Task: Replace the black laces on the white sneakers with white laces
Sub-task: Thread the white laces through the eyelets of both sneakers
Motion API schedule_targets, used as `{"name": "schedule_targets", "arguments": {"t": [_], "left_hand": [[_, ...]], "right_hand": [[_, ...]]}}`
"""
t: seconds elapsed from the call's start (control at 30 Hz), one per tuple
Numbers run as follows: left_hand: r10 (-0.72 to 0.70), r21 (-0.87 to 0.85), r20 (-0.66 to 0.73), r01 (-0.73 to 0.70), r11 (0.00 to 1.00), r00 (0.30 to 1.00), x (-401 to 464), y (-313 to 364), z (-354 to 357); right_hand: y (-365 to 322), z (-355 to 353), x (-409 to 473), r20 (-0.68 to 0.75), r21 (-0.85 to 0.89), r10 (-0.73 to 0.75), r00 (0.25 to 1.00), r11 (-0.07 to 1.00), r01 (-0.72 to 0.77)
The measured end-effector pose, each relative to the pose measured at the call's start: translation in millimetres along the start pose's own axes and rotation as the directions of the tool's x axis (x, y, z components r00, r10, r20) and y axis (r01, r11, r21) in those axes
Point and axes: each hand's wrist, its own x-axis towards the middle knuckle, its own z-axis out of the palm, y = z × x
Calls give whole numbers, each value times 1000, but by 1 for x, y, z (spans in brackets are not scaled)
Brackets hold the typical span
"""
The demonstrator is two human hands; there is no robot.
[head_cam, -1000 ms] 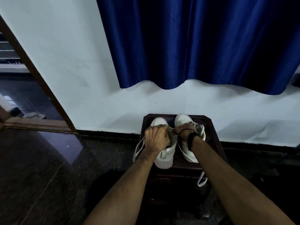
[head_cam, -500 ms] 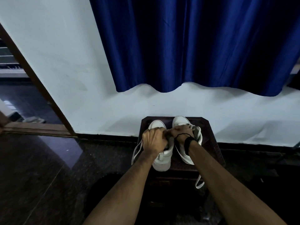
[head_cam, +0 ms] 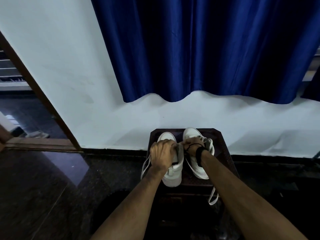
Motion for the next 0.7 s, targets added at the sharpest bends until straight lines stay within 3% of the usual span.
{"name": "schedule_targets", "arguments": {"t": [0.17,0.23,0.27,0.3,0.33,0.37,0.4,0.43,0.47,0.5,0.57,0.6,0.63,0.7], "left_hand": [[40,4,-68,-39,999,997,0,1,3],[1,3,-137,0,1000,991,-2,0,1],[-32,17,-140,35,999,990,-3,0,1],[-72,40,-129,77,996,989,-3,1,-1],[-114,59,-114,122,991,987,-4,2,-2],[-155,75,-101,163,984,983,-4,4,-4],[-191,91,-96,200,976,977,-5,6,-5],[-224,104,-93,233,967,970,-6,6,-6],[-257,112,-97,267,957,962,-7,7,-7],[-293,115,-101,304,946,951,-8,7,-8],[-361,112,-100,371,922,927,-9,10,-10],[-388,109,-103,398,911,916,-9,11,-10],[-412,99,-107,422,901,905,-10,13,-11],[-453,71,-111,462,884,885,-9,14,-11]], "right_hand": [[-9,9,-7,-336,-155,-55,940,988,3],[-12,1,-13,-408,236,-40,912,961,147],[-15,-7,-22,-443,509,-4,896,822,255],[-14,-15,-29,-451,713,30,892,614,340],[-13,-25,-35,-438,781,7,899,497,377],[-16,-37,-43,-430,776,-31,902,497,388],[-19,-47,-47,-435,653,-88,896,654,381],[-21,-57,-52,-412,378,-194,890,853,361],[-21,-65,-57,-336,-18,-305,891,948,318],[-20,-70,-63,-218,-360,-350,911,896,259],[-17,-75,-70,-33,-740,-266,964,654,155],[-14,-76,-73,26,-810,-238,971,563,160],[-14,-80,-78,62,-816,-248,967,545,192],[-13,-90,-84,68,-587,-417,906,718,374]]}}
